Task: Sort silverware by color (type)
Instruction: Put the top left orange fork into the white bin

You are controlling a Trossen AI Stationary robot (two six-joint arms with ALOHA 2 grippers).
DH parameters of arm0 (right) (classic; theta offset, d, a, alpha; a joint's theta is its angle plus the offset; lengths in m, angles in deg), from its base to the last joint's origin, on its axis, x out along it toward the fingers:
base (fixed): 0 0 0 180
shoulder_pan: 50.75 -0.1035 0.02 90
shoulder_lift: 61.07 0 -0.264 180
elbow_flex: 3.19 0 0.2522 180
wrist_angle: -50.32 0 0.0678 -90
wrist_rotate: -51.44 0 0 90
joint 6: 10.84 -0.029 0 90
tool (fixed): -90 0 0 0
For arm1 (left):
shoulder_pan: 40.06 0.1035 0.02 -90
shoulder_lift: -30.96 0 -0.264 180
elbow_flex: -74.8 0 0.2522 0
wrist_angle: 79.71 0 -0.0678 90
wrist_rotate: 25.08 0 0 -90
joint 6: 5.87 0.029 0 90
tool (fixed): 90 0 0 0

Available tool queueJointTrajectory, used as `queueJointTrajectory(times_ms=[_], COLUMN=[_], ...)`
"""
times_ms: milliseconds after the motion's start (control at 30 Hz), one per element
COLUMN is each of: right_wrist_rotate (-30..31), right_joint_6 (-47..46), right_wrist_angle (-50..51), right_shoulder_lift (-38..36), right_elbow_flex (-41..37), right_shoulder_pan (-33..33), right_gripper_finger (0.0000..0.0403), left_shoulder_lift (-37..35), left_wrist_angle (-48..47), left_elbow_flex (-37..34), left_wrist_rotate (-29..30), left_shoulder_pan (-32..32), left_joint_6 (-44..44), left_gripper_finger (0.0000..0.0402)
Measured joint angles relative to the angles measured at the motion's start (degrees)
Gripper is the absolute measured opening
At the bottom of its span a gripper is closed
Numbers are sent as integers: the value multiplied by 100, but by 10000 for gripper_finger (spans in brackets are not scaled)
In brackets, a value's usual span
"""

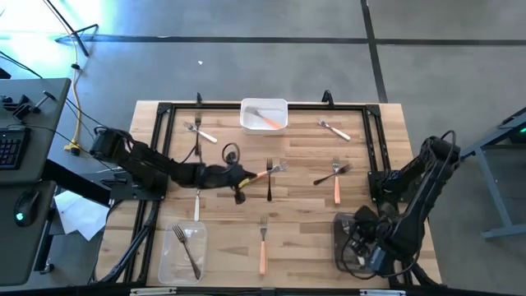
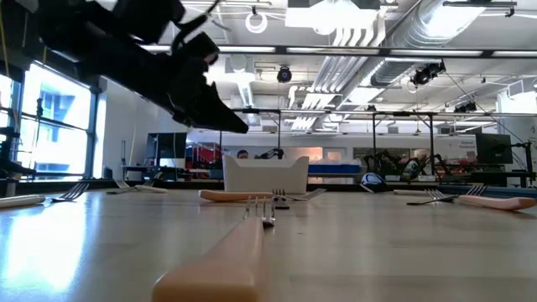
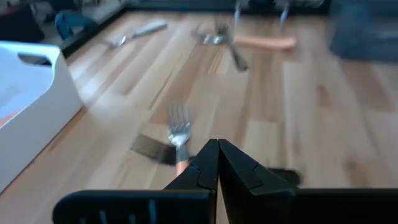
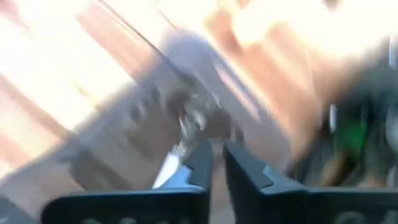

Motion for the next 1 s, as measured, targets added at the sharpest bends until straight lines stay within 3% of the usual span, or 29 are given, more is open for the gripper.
queueJointTrajectory(times_ms=[133,267,367,467,600,767,900,1000], right_wrist_rotate=[1714,3150,3694,3861,3456,1940,590,-266], right_joint_6=[1329,2227,3053,4490,6882,9657,10906,11282], right_wrist_angle=[267,104,-667,-2155,-4769,-8149,-9814,-10248], right_shoulder_lift=[-144,-589,-1163,-1829,-2759,-3641,-3916,-3876], right_elbow_flex=[242,-294,-939,-1726,-2904,-4290,-4880,-4942], right_shoulder_pan=[71,407,880,1453,2267,3472,4520,5202], right_gripper_finger=[18,3,2,1,0,0,0,0], left_shoulder_lift=[0,-13,-24,-24,-28,-28,-28,-25], left_wrist_angle=[-714,-1531,-2286,-2723,-3127,-3218,-3255,-3256], left_elbow_flex=[338,732,1082,1320,1507,1539,1539,1539], left_wrist_rotate=[-311,-580,-607,-616,-816,-1014,-1019,-1248], left_shoulder_pan=[276,431,469,468,471,507,675,852], left_joint_6=[182,313,391,423,401,157,-42,-74], left_gripper_finger=[1,1,1,7,27,68,109,139])
